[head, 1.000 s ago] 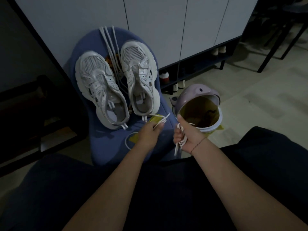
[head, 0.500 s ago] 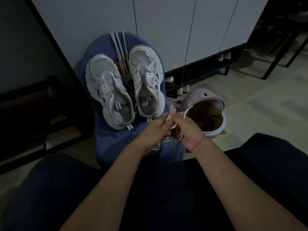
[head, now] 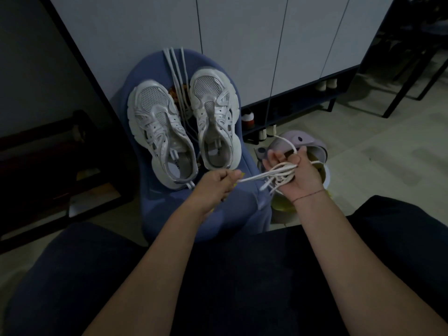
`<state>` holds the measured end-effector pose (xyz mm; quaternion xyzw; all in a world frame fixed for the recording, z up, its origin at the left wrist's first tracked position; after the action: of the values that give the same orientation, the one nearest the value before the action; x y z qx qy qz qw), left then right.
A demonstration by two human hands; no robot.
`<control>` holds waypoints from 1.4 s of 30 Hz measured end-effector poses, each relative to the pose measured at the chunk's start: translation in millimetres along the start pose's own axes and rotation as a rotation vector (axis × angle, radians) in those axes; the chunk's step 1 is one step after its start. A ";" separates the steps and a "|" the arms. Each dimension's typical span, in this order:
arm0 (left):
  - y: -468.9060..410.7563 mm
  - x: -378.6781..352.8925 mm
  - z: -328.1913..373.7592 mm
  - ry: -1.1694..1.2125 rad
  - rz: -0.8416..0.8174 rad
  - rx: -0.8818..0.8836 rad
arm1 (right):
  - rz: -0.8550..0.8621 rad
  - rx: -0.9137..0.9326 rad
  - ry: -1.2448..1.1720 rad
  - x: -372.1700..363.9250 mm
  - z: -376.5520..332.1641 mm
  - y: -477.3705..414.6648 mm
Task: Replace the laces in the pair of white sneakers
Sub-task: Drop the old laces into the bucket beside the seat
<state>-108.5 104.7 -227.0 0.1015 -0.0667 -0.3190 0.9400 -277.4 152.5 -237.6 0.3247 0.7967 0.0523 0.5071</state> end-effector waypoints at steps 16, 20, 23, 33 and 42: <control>17.6 -70.8 -18.9 0.026 -0.410 0.049 | -0.163 -0.083 -0.041 -33.6 7.8 16.7; 21.5 -75.3 -18.7 0.128 -0.456 0.060 | -0.171 -0.070 -0.073 -34.3 -2.7 19.1; 20.2 -78.0 -19.9 0.212 -0.434 0.114 | -0.171 -0.072 -0.068 -33.0 -4.9 19.5; 1.5 -36.6 -8.1 0.431 -0.172 0.173 | -0.151 -0.078 0.447 -17.0 -2.1 20.0; 2.7 -12.3 20.2 0.127 0.145 -0.031 | -0.375 -0.266 1.026 -18.8 38.8 47.4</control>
<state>-120.4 111.3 -207.6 0.1018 -0.0090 -0.2442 0.9643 -217.6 169.4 -222.1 0.0436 0.9719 0.2124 0.0916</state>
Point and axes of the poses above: each hand's wrist, its own y-axis away from the middle knuckle, its own x-axis out of the back of the hand, z = x × y, the point moved 8 cm from there along -y, towards the middle knuckle
